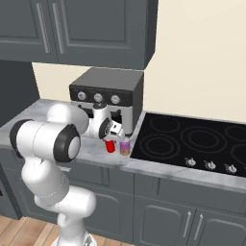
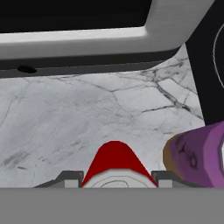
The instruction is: Four empty soda cans are scattered around the kitchen. Gather all the cans and cluster them next to the stove for recycling.
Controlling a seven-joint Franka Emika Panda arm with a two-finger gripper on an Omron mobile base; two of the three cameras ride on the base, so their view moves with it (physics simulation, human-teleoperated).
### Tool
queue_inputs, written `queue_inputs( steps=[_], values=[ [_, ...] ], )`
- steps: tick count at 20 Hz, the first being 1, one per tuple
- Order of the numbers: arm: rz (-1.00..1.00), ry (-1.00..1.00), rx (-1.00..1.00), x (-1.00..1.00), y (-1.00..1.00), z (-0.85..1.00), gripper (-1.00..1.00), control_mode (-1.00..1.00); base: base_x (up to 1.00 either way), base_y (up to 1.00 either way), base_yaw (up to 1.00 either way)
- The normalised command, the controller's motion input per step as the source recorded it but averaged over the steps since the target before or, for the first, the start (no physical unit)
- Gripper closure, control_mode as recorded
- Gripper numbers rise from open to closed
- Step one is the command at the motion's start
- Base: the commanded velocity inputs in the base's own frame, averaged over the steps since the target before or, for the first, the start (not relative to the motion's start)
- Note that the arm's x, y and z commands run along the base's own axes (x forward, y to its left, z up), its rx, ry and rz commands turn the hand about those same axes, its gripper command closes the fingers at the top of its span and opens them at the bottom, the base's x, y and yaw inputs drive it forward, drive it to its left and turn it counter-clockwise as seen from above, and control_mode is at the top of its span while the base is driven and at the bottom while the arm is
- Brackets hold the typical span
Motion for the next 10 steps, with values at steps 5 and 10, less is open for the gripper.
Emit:
queue_inputs(
  steps=[5,10],
  values=[
    [0.0,-0.02,0.0,0.03,-0.01,-0.1,1.0,-1.0,0.0,0.0,0.0],
    [0.0,-0.02,0.0,0.01,0.0,-0.12,1.0,-1.0,0.0,0.0,0.0]
  ],
)
